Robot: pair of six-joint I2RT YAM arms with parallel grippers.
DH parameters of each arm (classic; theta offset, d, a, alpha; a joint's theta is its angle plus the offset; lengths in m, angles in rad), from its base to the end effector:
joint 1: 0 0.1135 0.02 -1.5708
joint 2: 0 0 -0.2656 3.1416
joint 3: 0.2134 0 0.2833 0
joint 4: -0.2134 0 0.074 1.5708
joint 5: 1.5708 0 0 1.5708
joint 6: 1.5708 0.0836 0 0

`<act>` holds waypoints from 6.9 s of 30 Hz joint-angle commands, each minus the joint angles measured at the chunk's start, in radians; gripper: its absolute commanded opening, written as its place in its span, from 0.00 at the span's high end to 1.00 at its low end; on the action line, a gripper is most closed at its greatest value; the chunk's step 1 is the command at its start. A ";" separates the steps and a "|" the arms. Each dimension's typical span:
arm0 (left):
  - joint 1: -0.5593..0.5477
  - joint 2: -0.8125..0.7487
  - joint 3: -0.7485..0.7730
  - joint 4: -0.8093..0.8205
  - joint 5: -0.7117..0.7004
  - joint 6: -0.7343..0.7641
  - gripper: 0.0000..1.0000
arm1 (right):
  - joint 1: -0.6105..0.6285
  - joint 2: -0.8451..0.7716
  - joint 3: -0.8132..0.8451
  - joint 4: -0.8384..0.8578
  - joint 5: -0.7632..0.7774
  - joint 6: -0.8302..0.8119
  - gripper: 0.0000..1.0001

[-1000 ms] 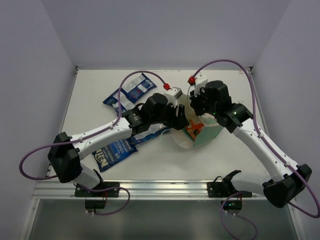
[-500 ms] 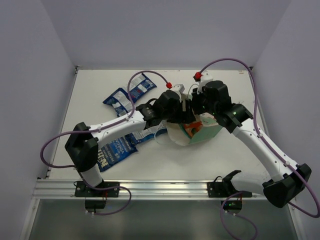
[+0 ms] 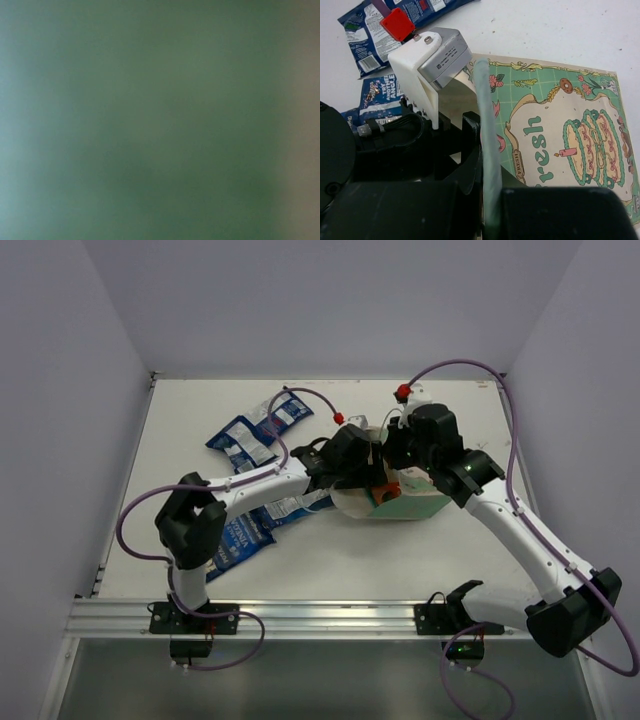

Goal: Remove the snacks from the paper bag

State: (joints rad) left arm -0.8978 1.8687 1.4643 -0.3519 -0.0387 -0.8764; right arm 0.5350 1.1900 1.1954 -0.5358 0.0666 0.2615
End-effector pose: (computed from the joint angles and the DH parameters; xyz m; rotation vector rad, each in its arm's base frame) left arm 0.3084 -0.3817 0.2055 0.0059 2.4818 -0.7996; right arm 0.2898 0.1653 0.3419 -0.2496 2.1117 0.4070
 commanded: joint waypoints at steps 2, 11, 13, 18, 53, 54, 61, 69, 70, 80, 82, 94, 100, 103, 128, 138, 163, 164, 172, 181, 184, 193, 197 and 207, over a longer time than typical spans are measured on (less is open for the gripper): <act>-0.007 0.033 0.044 0.117 -0.036 -0.052 0.21 | 0.022 -0.032 0.003 0.103 -0.158 0.074 1.00; -0.007 -0.040 -0.134 0.352 0.013 -0.114 0.29 | 0.020 -0.026 0.047 0.086 -0.185 0.085 1.00; -0.006 -0.060 -0.157 0.383 0.022 -0.122 0.29 | 0.020 -0.027 0.061 0.079 -0.153 0.073 1.00; -0.004 -0.079 -0.185 0.366 0.034 -0.128 0.29 | 0.017 -0.026 0.085 0.069 -0.119 0.038 1.00; 0.102 -0.434 -0.075 0.093 -0.064 0.102 1.00 | -0.101 -0.104 -0.137 0.086 0.076 0.010 1.00; 0.131 -0.450 -0.068 0.084 -0.060 0.109 1.00 | -0.102 -0.105 -0.140 0.086 0.078 0.008 1.00; 0.223 -0.488 -0.019 -0.013 0.039 0.137 0.77 | -0.106 -0.125 -0.135 0.076 0.032 -0.013 1.00; 0.120 -0.404 -0.111 0.125 0.171 -0.013 0.36 | -0.107 -0.103 -0.085 0.063 0.024 0.002 1.00; 0.106 -0.376 -0.111 0.128 0.169 -0.019 0.35 | -0.106 -0.099 -0.083 0.063 0.024 0.002 1.00; 0.025 -0.203 -0.170 0.226 0.129 -0.156 0.27 | -0.106 -0.093 -0.059 0.059 0.001 0.094 1.00; 0.020 -0.160 -0.165 0.235 0.123 -0.173 0.28 | -0.106 -0.090 -0.051 0.056 -0.007 0.116 1.00; 0.004 -0.033 -0.136 0.240 0.043 -0.170 0.29 | -0.106 -0.101 -0.056 0.085 -0.109 0.251 1.00; -0.007 0.035 -0.090 0.225 0.014 -0.161 0.42 | -0.106 -0.110 -0.074 0.115 -0.195 0.303 1.00; -0.007 0.049 -0.082 0.223 0.007 -0.157 0.64 | -0.104 -0.116 -0.082 0.123 -0.199 0.302 1.00; 0.376 -0.519 0.077 -0.091 0.034 0.214 1.00 | -0.150 -0.138 -0.237 0.077 0.068 0.151 1.00; 0.464 -0.312 0.143 0.069 0.134 0.297 1.00 | -0.155 -0.170 -0.203 0.060 0.004 0.084 1.00; 0.372 -0.429 -0.037 0.133 0.197 0.243 0.06 | -0.155 -0.102 0.029 -0.001 -0.162 -0.073 1.00; 0.311 -0.442 -0.042 0.117 0.189 0.231 0.06 | -0.155 -0.093 0.030 0.003 -0.156 -0.071 1.00; 0.071 -0.389 -0.049 0.076 0.091 0.079 0.11 | -0.155 -0.090 -0.033 0.079 -0.068 -0.042 1.00; -0.026 -0.200 0.042 0.010 0.088 0.027 0.19 | -0.155 -0.110 -0.059 0.126 -0.005 0.038 1.00; -0.029 -0.138 0.054 -0.022 0.071 0.022 0.23 | -0.155 -0.122 -0.072 0.138 0.001 0.058 1.00; -0.041 0.026 0.160 -0.091 0.045 -0.004 0.18 | -0.153 -0.147 -0.103 0.149 -0.024 0.170 1.00; -0.046 0.076 0.223 -0.139 -0.006 -0.010 0.15 | -0.155 -0.155 -0.114 0.157 -0.033 0.249 1.00; -0.052 0.194 0.304 -0.193 -0.066 -0.013 0.07 | -0.153 -0.165 -0.109 0.169 -0.097 0.346 1.00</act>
State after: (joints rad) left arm -0.9394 2.0171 1.7153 -0.5121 -0.0681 -0.8803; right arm 0.3759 1.0580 1.0756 -0.4477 0.0429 0.5404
